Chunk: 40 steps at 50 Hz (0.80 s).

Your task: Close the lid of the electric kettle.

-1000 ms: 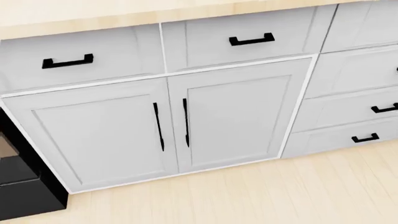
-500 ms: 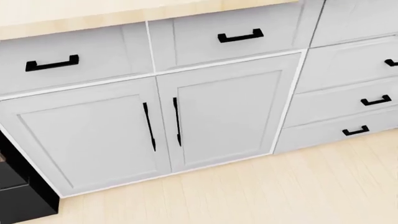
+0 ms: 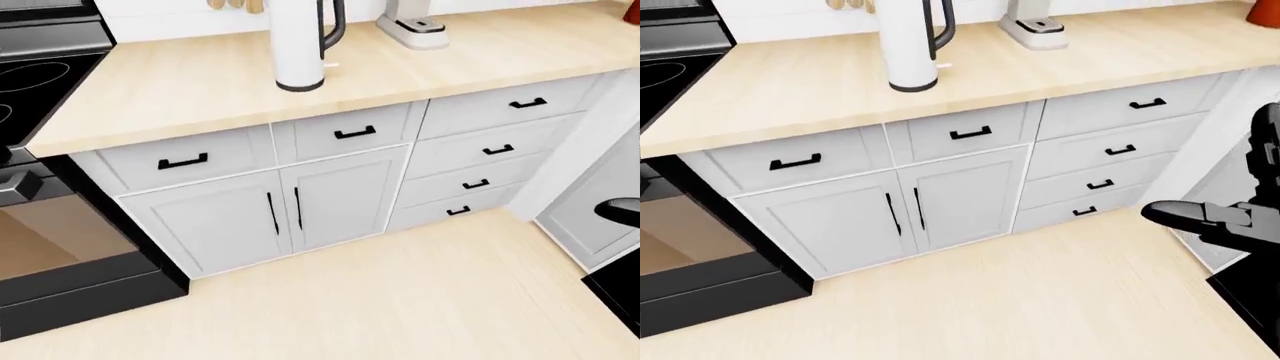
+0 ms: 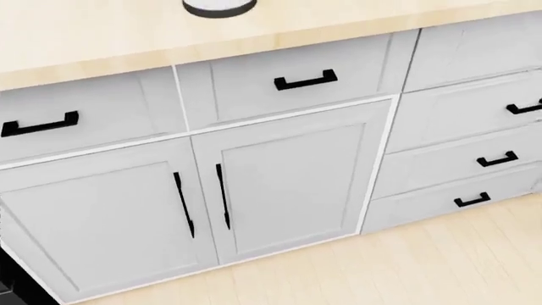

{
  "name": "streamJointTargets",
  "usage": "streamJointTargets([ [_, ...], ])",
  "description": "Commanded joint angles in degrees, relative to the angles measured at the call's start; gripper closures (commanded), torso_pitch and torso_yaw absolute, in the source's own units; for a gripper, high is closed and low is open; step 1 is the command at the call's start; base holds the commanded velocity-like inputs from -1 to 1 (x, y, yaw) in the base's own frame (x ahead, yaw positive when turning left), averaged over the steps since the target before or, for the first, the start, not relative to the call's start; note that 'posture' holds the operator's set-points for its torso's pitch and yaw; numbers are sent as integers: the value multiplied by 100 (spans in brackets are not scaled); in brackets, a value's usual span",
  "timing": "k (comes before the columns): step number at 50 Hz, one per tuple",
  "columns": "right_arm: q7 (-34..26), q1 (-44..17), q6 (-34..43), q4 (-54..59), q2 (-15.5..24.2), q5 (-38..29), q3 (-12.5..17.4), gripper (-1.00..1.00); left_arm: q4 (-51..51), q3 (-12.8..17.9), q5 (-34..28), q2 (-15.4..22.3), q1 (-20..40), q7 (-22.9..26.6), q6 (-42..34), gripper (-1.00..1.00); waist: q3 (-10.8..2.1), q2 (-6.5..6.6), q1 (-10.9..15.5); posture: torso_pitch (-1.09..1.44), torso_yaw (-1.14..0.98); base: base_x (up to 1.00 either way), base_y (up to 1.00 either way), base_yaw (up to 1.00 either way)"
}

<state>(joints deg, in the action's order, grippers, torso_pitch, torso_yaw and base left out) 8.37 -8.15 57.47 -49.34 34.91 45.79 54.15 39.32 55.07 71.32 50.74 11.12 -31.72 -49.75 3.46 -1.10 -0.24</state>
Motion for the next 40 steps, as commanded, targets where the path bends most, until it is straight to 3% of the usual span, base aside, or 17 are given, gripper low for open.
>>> streamJointTargets([
  [1,-37,-80,-204,-129,90,21,33,-100,62,149,-66,119,61,-24,170,-100,-46,19,14,0,0,19,0,0],
  [5,-12,-91,-174,-141,108,63,60,-100,59,208,48,184,68,-93,132,-100,-19,259,-25,0,0,18,0,0],
  [7,-37,-68,-211,-129,90,32,50,-100,51,220,73,201,61,-111,135,-100,-110,557,-45,0,0,18,0,0],
  [8,-43,-68,-227,-121,85,12,30,-100,47,240,102,221,64,-123,128,-100,-108,464,-15,0,0,18,0,0],
  [10,-27,-84,-182,-139,98,47,58,-100,43,239,111,229,55,-131,138,-100,-19,510,23,0,0,18,0,0],
  [16,-6,-87,-152,-159,101,75,68,-100,10,213,55,216,55,-84,174,-100,-40,244,98,0,0,18,0,0],
  [18,3,-82,-153,-164,104,86,67,-100,9,182,-21,174,45,-35,195,-100,-41,95,121,0,0,18,0,0],
  [20,-59,-34,-260,-124,54,-38,-11,-100,5,133,-127,107,35,32,225,-100,-122,-197,128,0,0,18,0,0],
  [21,-78,-28,-276,-118,43,-63,-21,-100,4,136,-130,109,44,34,217,-100,-122,-103,104,0,0,19,0,0],
  [23,-74,-42,-234,-142,38,-56,-14,-100,14,126,-136,98,60,32,209,-100,-55,-141,64,0,0,18,0,0],
  [29,-157,-16,-279,-143,-44,-184,-57,-100,24,131,-100,118,93,0,180,-100,-22,102,-1,0,0,18,0,0],
  [32,-170,-39,-244,-149,-53,-202,-49,-100,35,123,-99,112,96,-8,177,-100,-39,360,-41,0,0,18,0,0],
  [33,-160,-50,-210,-171,-49,-188,-46,-100,41,124,-103,99,83,-6,176,-100,-101,532,-48,0,0,18,0,0],
  [34,-181,-43,-250,-151,-66,-238,-82,-100,35,153,-69,127,88,-21,159,-100,-186,562,-69,0,0,19,0,0],
  [35,-190,-43,-253,-149,-74,-251,-85,-100,34,168,-45,139,89,-34,152,-100,-66,463,26,0,0,18,0,0],
  [36,-201,-53,-260,-140,-78,-273,-97,-100,40,153,-71,122,71,-23,161,-100,-29,536,11,0,0,18,0,0],
  [40,-204,-88,-212,-155,-68,-263,-69,-100,23,164,-25,159,79,-53,158,-100,-87,362,79,0,0,19,0,0],
])
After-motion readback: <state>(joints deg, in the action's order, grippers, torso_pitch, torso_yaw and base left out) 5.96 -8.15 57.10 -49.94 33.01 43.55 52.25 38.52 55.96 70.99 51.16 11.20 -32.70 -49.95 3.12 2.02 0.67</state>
